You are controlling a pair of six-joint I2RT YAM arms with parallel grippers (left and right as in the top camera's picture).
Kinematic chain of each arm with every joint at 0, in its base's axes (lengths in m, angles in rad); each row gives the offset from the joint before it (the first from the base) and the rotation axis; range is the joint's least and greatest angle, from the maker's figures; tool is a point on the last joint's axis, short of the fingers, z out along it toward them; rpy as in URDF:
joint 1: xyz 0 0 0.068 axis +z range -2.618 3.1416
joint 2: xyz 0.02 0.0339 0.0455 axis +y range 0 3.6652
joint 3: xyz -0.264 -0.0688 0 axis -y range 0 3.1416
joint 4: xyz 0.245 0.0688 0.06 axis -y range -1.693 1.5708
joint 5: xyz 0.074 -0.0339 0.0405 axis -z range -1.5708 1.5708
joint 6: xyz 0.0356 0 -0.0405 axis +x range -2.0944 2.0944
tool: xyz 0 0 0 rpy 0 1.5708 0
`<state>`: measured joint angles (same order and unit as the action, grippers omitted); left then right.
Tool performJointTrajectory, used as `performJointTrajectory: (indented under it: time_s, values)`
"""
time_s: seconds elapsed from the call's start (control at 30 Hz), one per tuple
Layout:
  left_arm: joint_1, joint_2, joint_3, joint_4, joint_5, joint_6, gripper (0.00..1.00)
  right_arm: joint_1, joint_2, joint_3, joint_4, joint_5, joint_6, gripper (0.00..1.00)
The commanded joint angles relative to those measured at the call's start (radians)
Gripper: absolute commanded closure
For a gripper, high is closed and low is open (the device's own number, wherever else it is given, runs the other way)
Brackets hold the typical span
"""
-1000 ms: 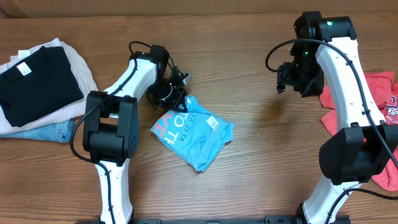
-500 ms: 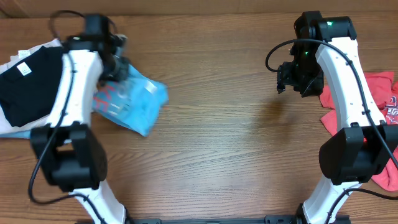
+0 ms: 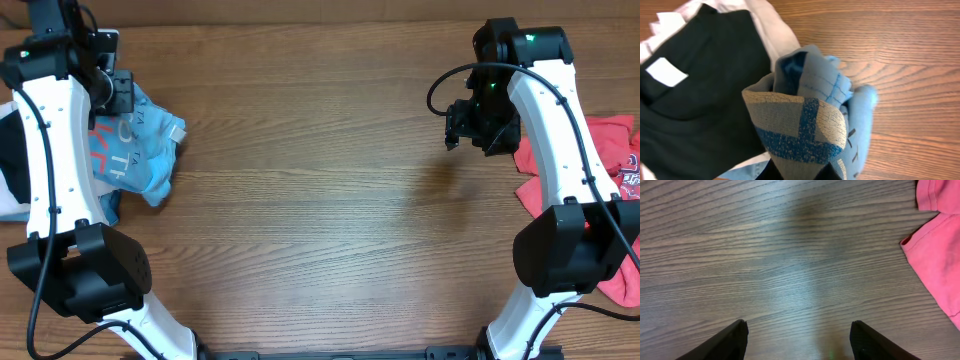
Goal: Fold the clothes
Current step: 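Carry the bundle left and place it on the folded clothes stack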
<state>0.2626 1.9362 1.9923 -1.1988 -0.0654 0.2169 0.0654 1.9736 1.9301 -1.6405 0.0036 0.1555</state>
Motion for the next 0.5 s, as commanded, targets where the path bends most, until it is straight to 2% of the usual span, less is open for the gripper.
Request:
performJointTrajectory:
  time_s: [0.0, 0.33, 0.47]
  values:
    - [0.022, -0.026, 0.034, -0.002, -0.041, 0.035, 0.96, -0.002, -0.006, 0.013, 0.004, -0.005, -0.007, 0.31]
    - [0.111, -0.026, 0.070, 0.061, -0.041, 0.037, 0.96, -0.002, -0.006, 0.013, 0.004, -0.005, -0.007, 0.31]
    - [0.168, -0.026, 0.082, 0.137, -0.015, 0.037, 0.95, -0.002, -0.006, 0.013, 0.004, -0.006, -0.006, 0.31]
